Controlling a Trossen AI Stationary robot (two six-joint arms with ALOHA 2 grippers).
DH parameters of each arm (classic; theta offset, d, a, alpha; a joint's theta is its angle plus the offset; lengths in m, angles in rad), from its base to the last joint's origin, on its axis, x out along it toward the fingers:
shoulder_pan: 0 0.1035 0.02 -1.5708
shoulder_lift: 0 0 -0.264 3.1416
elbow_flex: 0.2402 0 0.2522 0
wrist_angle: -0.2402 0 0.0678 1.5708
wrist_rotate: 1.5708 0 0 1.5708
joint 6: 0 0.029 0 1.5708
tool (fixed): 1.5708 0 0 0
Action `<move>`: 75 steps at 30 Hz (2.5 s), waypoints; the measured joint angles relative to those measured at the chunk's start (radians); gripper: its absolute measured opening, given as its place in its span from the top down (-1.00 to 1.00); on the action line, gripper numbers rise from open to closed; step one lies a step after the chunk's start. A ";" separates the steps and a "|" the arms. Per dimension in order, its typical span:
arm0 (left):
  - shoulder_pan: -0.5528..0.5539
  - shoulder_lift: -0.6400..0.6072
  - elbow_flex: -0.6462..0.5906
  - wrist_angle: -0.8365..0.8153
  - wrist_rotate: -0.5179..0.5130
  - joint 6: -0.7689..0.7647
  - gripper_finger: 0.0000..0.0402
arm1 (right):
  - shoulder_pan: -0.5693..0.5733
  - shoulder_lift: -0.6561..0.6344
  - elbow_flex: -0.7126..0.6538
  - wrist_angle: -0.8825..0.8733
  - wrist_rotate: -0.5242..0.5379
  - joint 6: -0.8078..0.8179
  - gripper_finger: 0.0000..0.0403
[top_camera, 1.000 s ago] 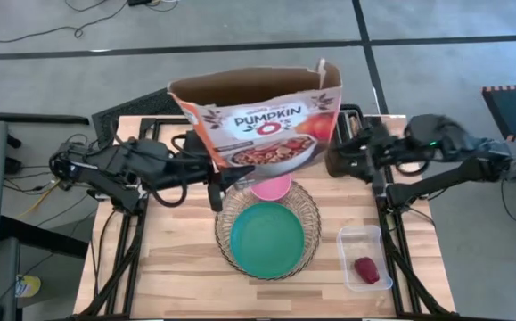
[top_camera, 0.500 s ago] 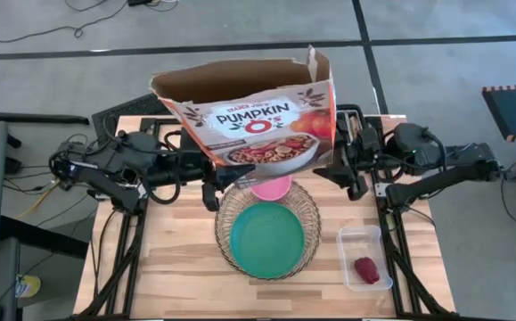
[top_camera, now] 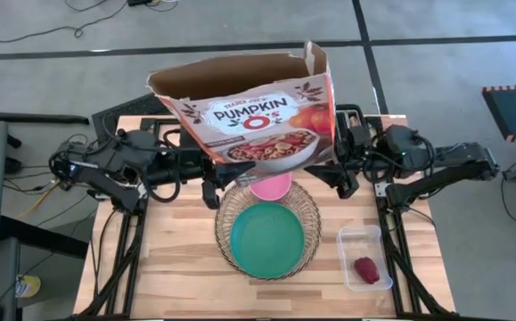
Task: Arrange a breakfast setting
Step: Pour the cereal from the orange cereal box into the pink bowl
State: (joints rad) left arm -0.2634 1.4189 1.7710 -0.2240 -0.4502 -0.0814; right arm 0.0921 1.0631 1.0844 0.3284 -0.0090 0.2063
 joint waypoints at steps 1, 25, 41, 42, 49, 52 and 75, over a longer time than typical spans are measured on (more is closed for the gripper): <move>0.003 0.000 0.000 0.000 0.000 0.000 0.00 | 0.000 0.004 0.000 -0.007 0.003 0.003 -0.59; 0.041 0.000 0.000 -0.005 0.026 -0.013 0.00 | 0.054 0.057 0.000 0.107 0.061 -0.205 -0.85; 0.041 0.000 0.002 0.015 0.062 -0.013 0.00 | 0.018 0.145 0.000 0.368 0.041 -0.229 -0.86; 0.041 0.000 0.002 0.021 0.063 -0.012 0.00 | 0.018 0.149 0.002 0.384 0.034 -0.229 -0.86; 0.046 0.004 0.002 0.025 0.079 -0.010 0.00 | 0.018 0.182 0.013 0.440 0.034 -0.209 -0.86; 0.049 0.005 0.000 0.031 0.076 -0.009 0.00 | 0.019 0.202 0.013 0.481 0.033 -0.184 -0.86; 0.071 0.018 -0.005 0.033 0.129 -0.029 0.00 | -0.017 0.253 0.013 0.658 -0.048 -0.047 -0.86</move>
State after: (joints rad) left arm -0.1921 1.4366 1.7664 -0.1909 -0.3207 -0.1103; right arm 0.0754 1.3159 1.0973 0.9863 -0.0574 0.1595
